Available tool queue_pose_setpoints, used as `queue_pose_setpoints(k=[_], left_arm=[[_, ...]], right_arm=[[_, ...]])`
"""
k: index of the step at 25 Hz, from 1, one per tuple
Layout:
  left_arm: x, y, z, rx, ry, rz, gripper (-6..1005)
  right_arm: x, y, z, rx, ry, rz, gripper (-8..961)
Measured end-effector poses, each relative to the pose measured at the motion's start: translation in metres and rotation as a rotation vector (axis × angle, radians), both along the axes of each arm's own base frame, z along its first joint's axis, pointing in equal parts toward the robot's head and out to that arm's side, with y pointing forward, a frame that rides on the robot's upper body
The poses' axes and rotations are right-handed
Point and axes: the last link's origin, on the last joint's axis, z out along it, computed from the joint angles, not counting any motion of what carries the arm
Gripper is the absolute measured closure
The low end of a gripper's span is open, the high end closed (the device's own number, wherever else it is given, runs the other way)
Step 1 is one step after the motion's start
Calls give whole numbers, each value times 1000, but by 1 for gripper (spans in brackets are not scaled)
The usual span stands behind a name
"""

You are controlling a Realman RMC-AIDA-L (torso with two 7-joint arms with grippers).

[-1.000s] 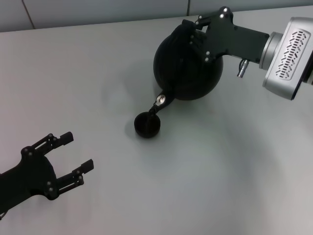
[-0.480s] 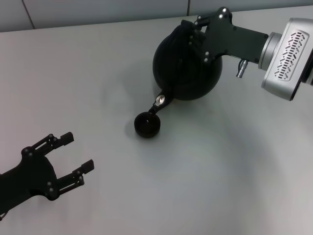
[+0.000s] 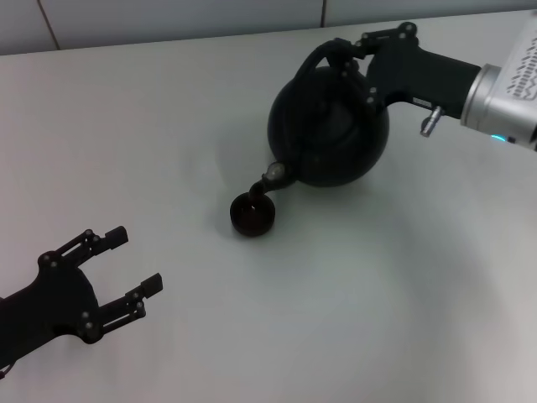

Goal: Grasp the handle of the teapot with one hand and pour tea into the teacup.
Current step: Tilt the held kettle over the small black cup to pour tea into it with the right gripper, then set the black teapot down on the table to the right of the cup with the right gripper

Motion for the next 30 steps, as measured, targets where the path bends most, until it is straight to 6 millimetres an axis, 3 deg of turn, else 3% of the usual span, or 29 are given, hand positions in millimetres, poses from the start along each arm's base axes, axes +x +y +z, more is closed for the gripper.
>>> queue_pose_setpoints(k=[13, 30], left_arm=[[0, 0, 1, 0, -2, -3, 199], [0, 1, 2, 1, 1, -8, 199]], right_arm=[[38, -22, 14, 4, 348, -298, 869], [58, -36, 1, 59, 372, -367, 867]])
